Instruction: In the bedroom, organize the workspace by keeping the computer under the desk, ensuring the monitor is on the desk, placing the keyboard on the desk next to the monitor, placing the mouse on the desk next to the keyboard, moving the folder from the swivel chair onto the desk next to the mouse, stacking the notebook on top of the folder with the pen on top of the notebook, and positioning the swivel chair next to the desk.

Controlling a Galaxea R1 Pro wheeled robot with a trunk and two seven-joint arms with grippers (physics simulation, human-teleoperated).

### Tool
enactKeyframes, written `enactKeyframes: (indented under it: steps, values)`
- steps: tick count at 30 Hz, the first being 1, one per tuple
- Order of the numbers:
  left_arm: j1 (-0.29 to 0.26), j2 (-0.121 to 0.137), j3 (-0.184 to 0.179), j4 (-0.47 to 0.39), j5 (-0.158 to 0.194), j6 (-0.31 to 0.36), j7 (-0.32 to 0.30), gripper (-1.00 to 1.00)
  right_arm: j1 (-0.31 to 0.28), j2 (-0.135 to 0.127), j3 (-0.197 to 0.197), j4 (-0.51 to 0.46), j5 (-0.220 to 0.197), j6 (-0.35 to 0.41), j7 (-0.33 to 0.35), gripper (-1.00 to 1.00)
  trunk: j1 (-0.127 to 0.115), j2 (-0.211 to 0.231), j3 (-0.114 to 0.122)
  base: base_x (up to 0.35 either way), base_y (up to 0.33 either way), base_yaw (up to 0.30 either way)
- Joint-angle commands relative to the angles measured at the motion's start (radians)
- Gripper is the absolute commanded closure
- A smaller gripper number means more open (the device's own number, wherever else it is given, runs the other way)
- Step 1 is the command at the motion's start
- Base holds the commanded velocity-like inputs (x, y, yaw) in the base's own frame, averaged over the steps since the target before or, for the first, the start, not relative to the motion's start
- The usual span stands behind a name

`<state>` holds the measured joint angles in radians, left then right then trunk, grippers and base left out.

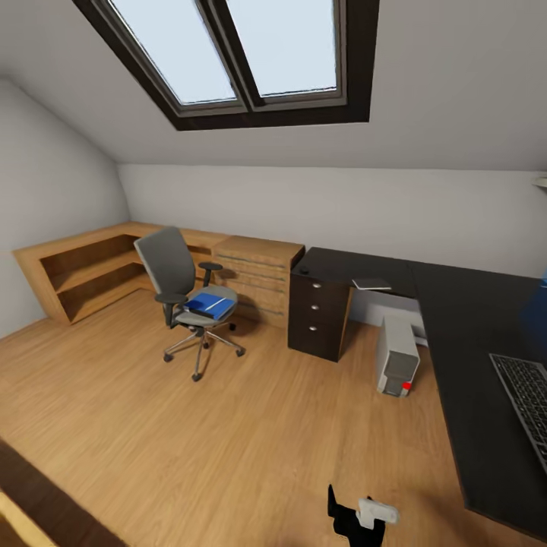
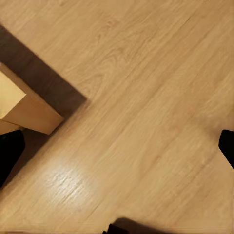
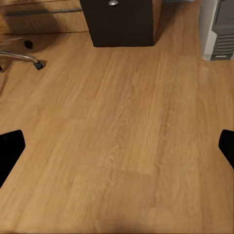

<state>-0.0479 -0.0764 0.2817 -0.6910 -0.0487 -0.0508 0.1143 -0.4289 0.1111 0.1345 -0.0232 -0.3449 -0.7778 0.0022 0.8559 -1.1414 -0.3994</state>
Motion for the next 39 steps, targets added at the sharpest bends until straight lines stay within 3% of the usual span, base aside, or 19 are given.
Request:
enactKeyframes:
  steps: [1,3,4,9,26,39]
  values:
    - [-0.001,-0.001,0.003,0.005,-0.006,-0.003,0.0,-1.0,-0.001,-0.002,0.025,0.001,-0.009,-0.003,-0.014,-1.0,0.0,-0.001,-0.001,0.234,0.001,0.29]
    - [-0.001,-0.001,0.001,0.023,-0.007,-0.001,-0.005,-1.0,-0.001,-0.013,0.058,0.002,-0.01,-0.003,-0.051,-1.0,0.0,-0.001,-0.001,0.265,0.001,0.29]
    - [-0.001,-0.002,-0.002,0.039,-0.009,0.0,-0.008,-1.0,-0.001,-0.034,0.077,0.003,-0.013,-0.001,-0.078,-1.0,0.0,-0.001,-0.001,0.305,0.0,0.281]
    - [-0.001,-0.003,-0.006,0.049,-0.01,0.0,-0.01,-1.0,-0.001,-0.058,0.088,0.008,-0.015,0.004,-0.093,-1.0,0.0,-0.001,-0.002,0.314,0.0,0.199]
    - [-0.001,-0.003,-0.02,0.063,-0.011,0.002,-0.009,-1.0,-0.001,-0.084,0.091,0.017,-0.017,0.005,-0.099,-1.0,0.0,-0.001,-0.003,0.322,0.0,0.023]
    - [-0.001,-0.002,-0.022,0.064,-0.011,0.003,-0.007,-1.0,-0.001,-0.081,0.091,0.017,-0.017,0.005,-0.098,-1.0,0.0,-0.001,-0.003,0.317,-0.094,0.0]
